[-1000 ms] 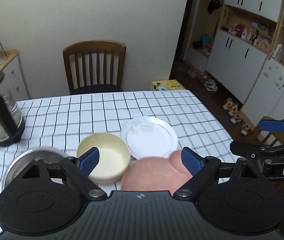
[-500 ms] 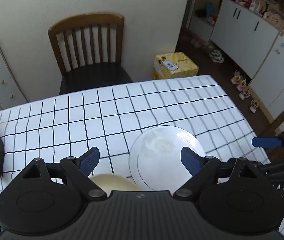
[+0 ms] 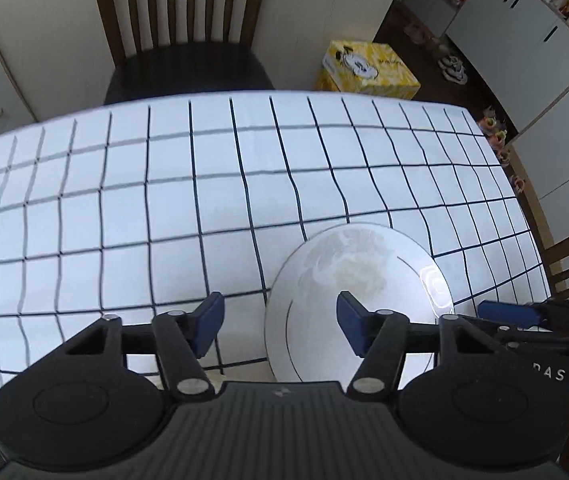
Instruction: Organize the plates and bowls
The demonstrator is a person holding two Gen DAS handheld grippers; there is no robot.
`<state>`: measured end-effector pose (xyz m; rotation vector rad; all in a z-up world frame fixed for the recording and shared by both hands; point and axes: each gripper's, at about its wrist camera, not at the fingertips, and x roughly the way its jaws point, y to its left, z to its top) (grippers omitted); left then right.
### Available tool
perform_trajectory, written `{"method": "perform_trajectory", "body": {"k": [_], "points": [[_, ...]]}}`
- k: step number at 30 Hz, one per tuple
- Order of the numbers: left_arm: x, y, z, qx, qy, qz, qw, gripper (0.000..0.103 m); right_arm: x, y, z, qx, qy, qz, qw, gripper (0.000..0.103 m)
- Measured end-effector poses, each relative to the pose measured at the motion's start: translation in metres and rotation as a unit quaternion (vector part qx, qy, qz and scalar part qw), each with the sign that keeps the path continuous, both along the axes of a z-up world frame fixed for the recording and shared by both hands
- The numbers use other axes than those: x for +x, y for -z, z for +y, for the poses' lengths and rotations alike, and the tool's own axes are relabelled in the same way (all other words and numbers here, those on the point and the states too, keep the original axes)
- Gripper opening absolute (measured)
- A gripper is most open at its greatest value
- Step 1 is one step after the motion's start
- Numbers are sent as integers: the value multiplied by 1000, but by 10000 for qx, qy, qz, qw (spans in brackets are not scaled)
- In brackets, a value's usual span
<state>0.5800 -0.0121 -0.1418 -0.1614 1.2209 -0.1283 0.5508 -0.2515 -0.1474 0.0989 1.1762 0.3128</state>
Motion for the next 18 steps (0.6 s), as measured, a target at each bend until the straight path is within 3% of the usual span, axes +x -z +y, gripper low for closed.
{"method": "perform_trajectory", "body": {"k": [2,4,9,18], "points": [[2,6,1,-83,-24,98,9999,55,5,6,-3,145,68,176,9997,40],[3,11,2,-127,-48,186,9997,44,5,12,-5,241,100,280,9993,36],[3,19,11,-418,-251,348,9982,34,7,20,-6,519,157,505,9973,27],[3,26,11,-463,-253,462,9975,21,7,26,-8,604,149,541,9966,15]]}}
